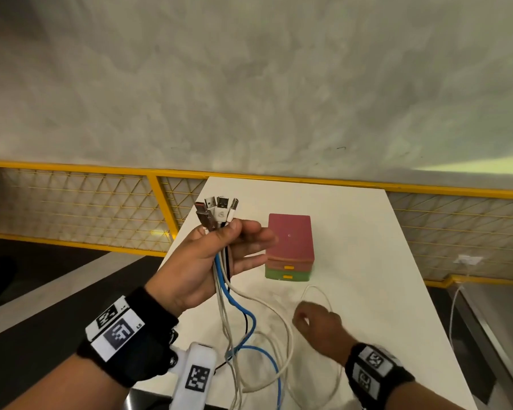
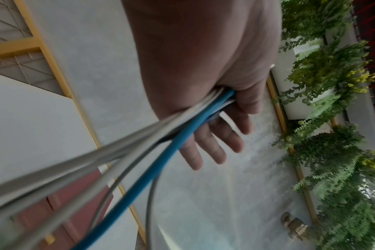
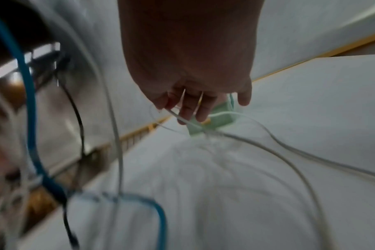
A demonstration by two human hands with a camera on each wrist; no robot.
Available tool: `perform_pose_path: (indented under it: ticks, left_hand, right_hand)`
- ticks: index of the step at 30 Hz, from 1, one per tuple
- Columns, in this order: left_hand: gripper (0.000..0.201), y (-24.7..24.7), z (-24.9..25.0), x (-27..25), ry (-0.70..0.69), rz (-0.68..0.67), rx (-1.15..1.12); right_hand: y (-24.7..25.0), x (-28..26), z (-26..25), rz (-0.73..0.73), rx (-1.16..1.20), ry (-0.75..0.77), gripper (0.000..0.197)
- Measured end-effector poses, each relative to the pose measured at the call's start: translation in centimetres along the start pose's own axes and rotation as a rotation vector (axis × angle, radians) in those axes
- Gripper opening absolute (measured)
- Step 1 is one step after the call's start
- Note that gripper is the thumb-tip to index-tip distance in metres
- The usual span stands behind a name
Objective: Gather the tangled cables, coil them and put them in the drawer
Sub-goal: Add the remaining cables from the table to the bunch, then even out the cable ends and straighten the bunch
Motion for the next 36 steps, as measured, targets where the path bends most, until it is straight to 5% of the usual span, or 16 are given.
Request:
perform_pose_path:
  ticks: [3, 6, 11, 19, 23, 29, 34, 36]
  left_hand:
    - [0.031, 0.8, -0.9, 1.0, 0.036, 0.216, 0.032]
    - [0.03, 0.6, -1.9, 2.0, 0.056, 0.332, 0.002]
    - [0.031, -1.6, -2.4, 3.4, 0.041, 0.297, -0.086]
    - [0.043, -3.9, -2.6, 3.7, 0.005, 0.168, -0.188]
    - [0.028, -3.7, -2.7, 3.5, -0.011, 0.163, -0.123]
    - [0.023, -2.1, -2.0, 2.5, -0.108, 0.25, -0.137]
    - [0.021, -0.7, -2.6, -0.1, 0.06, 0.172, -0.001]
    - [0.021, 0.4, -3.5, -1.8, 0.188, 0.165, 0.075]
  right_hand:
    - [5.3, 0.1, -3.0, 0.136, 0.567, 0.082, 0.013]
    - [10.0, -0.9, -7.5, 0.249, 0.819, 0.205, 0.014]
    - [12.9, -2.8, -13.2, 0.365, 0.711, 0.394, 0.013]
    - [12.6, -4.3, -15.4, 0.403, 0.49, 0.452, 0.012]
    - [12.8, -4.4, -15.1, 0.36, 0.401, 0.484, 0.011]
    - [13.7, -2.2, -9.5, 0.524, 0.137, 0.241, 0.013]
    - [13.3, -0.6, -4.0, 0.354, 0.929, -0.184, 0.025]
    - [12.6, -0.5, -3.5, 0.254, 1.173, -0.246, 0.027]
Point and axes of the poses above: each hand's wrist, its own x-axis towards the middle knuckle, its own y-axis out of the back of the hand, z = x × y, the point moved 4 cm from there along x, towards the middle knuckle, and after that the axes turned 10 degrees about -z, right-handed, at the moved point
